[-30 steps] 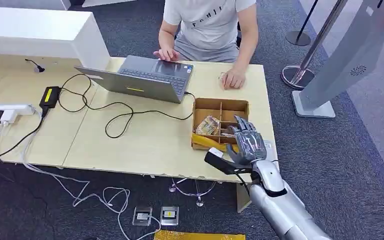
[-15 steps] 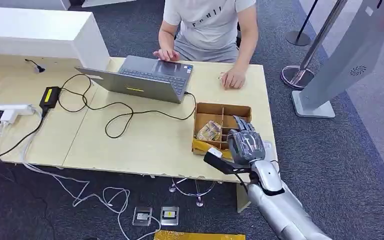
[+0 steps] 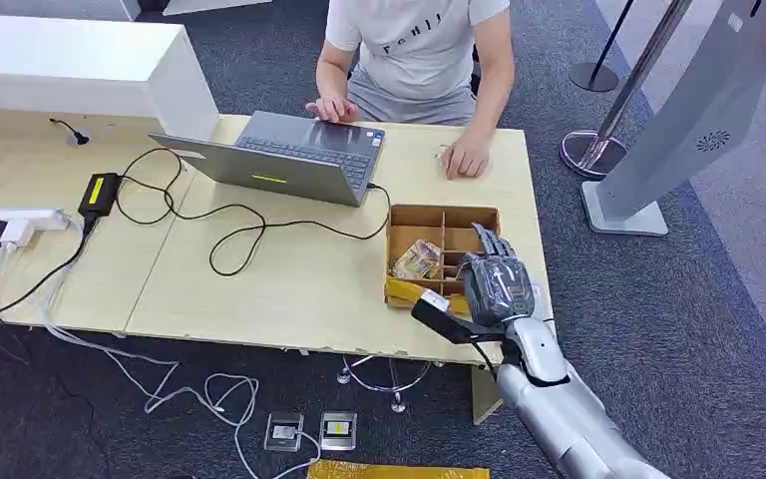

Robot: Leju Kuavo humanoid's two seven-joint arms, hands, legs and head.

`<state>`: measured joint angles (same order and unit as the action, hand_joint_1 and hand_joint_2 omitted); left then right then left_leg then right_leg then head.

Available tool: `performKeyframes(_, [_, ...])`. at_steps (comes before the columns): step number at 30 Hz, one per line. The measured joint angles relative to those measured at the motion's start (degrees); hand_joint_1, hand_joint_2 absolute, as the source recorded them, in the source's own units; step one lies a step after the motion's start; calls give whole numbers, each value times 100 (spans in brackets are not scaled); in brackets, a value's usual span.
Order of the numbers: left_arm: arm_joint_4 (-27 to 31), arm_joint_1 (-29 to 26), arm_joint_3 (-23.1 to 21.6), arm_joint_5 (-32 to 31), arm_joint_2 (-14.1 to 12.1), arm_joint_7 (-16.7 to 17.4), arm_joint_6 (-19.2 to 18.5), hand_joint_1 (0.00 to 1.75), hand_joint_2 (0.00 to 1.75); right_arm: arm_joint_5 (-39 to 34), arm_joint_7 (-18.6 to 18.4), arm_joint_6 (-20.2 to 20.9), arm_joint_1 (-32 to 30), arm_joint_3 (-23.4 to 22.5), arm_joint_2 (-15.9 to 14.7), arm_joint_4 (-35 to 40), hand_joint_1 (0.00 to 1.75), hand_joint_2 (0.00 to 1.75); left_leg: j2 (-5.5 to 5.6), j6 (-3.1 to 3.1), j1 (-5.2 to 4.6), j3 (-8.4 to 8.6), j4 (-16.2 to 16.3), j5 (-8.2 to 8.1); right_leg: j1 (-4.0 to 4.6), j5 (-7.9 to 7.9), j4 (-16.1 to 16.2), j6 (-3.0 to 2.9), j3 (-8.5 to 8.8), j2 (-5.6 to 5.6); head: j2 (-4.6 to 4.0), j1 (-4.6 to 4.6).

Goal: Pass the card to the sensor for recognition and then transmit it.

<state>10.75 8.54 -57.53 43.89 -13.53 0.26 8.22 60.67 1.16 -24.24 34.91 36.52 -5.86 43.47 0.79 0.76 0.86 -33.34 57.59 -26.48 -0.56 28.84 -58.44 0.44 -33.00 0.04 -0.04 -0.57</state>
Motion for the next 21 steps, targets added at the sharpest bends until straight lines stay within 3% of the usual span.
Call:
performKeyframes(4, [0,-2,-2,44,-13,-2,7,0,0,57,-13,147,132,-107,-20,311,175,175,1,0,0,-1,1,0,0,0,-1,0,0,3,0,2])
performKeyframes(10, [-2,-3,-9,105,-22,-46,9,0,0,155,-50,437,520,-455,-52,1430,175,175,0,0,1,0,0,0,1,1,-1,-1,-3,3,0,2])
performKeyframes(21, [-2,-1,-55,140,-22,-46,9,0,0,144,190,-78,610,-645,42,1622,175,175,2,0,0,-3,0,0,0,1,0,0,-3,2,0,2])
